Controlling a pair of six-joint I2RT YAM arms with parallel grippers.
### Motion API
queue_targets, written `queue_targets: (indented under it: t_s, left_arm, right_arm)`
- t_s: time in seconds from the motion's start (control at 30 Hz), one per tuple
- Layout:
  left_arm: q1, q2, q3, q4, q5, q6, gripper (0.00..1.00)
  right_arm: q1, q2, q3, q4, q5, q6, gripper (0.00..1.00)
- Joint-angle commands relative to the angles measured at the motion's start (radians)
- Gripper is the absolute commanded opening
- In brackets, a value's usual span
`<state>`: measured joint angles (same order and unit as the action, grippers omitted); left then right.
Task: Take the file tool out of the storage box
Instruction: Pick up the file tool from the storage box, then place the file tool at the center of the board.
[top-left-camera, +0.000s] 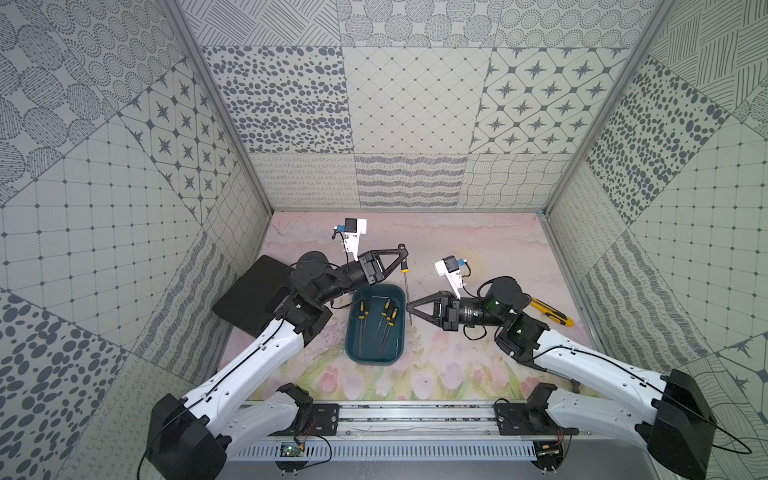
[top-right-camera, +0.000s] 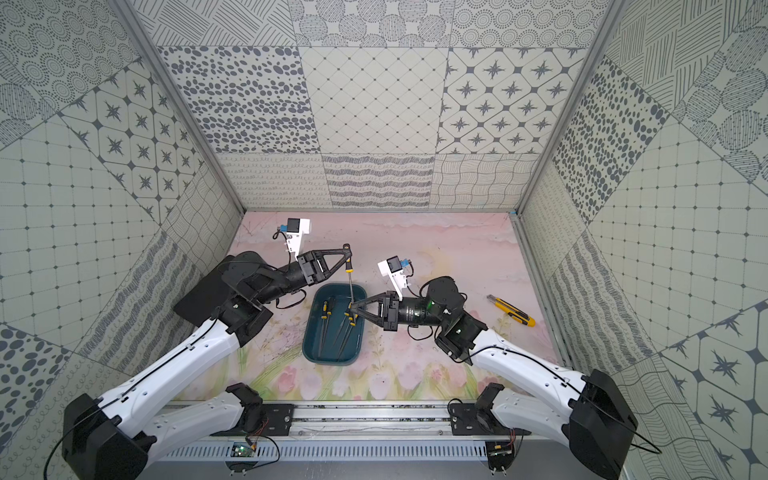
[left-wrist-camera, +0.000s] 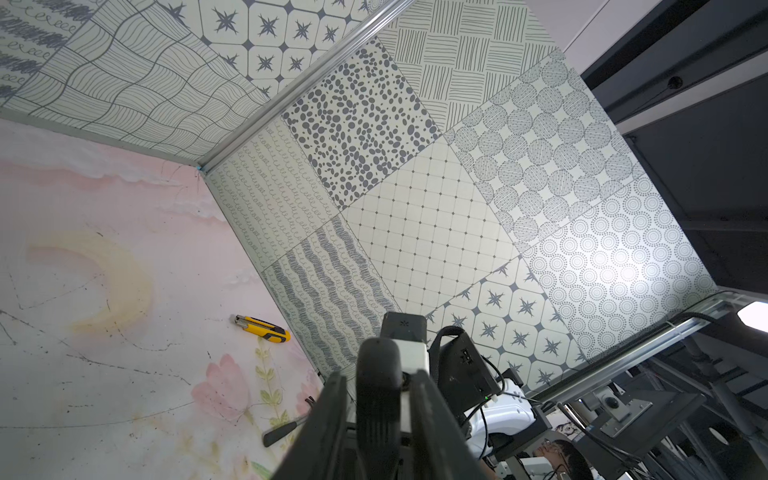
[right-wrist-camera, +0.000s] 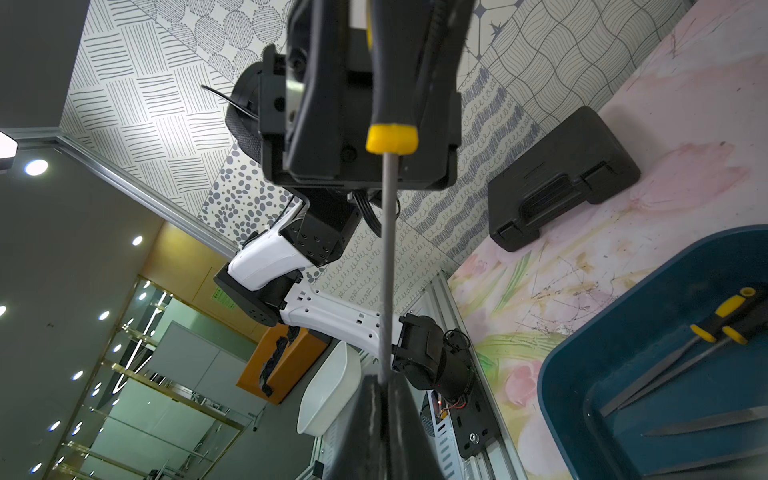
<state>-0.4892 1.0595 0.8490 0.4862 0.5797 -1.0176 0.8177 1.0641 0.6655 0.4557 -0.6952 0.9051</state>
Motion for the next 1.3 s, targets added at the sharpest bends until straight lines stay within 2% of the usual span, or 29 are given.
queue_targets:
  t_s: [0.0,0.07,0.13,0.23,0.3,0.4,0.5,0.6,0.87,1.13,1.27]
  left_arm:
    - [0.0,-0.002,0.045,0.021,-0.002,0.072,0.69]
    - [0.001,-0.01,0.093,-0.089,-0.013,0.129,0.86]
    - [0.0,-0.019,0.147,-0.237,-0.039,0.189,0.98]
    - [-0.004,-0.017,0.256,-0.541,-0.132,0.334,0.99]
    - [-0.006,-0.015,0.298,-0.713,-0.22,0.401,0.99]
    - [-0.009,-0.02,0.31,-0.841,-0.297,0.433,0.99]
    - [-0.018,-0.018,0.31,-0.964,-0.371,0.437,0.99]
    - [-0.03,-0.041,0.256,-0.996,-0.46,0.43,0.99]
    - [-0.043,-0.061,0.185,-1.046,-0.523,0.46,0.99]
    - [-0.056,-0.057,0.127,-1.044,-0.518,0.455,0.98]
    - [-0.066,-0.05,0.117,-1.046,-0.508,0.459,0.99]
  right_arm:
    - [-0.006,-0.045,0.05,-0.111,0.061,-0.085,0.0]
    - [-0.015,-0.072,0.064,-0.224,0.114,-0.132,0.0]
    - [-0.029,-0.103,0.083,-0.343,0.175,-0.173,0.0]
    - [-0.04,-0.139,0.138,-0.586,0.341,-0.263,0.0]
    - [-0.045,-0.133,0.187,-0.77,0.509,-0.333,0.0]
    - [-0.063,-0.084,0.231,-0.952,0.712,-0.388,0.0]
    - [-0.108,-0.019,0.248,-1.054,0.829,-0.401,0.0]
    - [-0.179,0.042,0.25,-1.1,0.852,-0.403,0.0]
    - [-0.309,0.213,0.289,-1.173,0.885,-0.466,0.0]
    - [-0.375,0.345,0.318,-1.184,0.874,-0.534,0.0]
    - [-0.399,0.392,0.321,-1.166,0.83,-0.588,0.0]
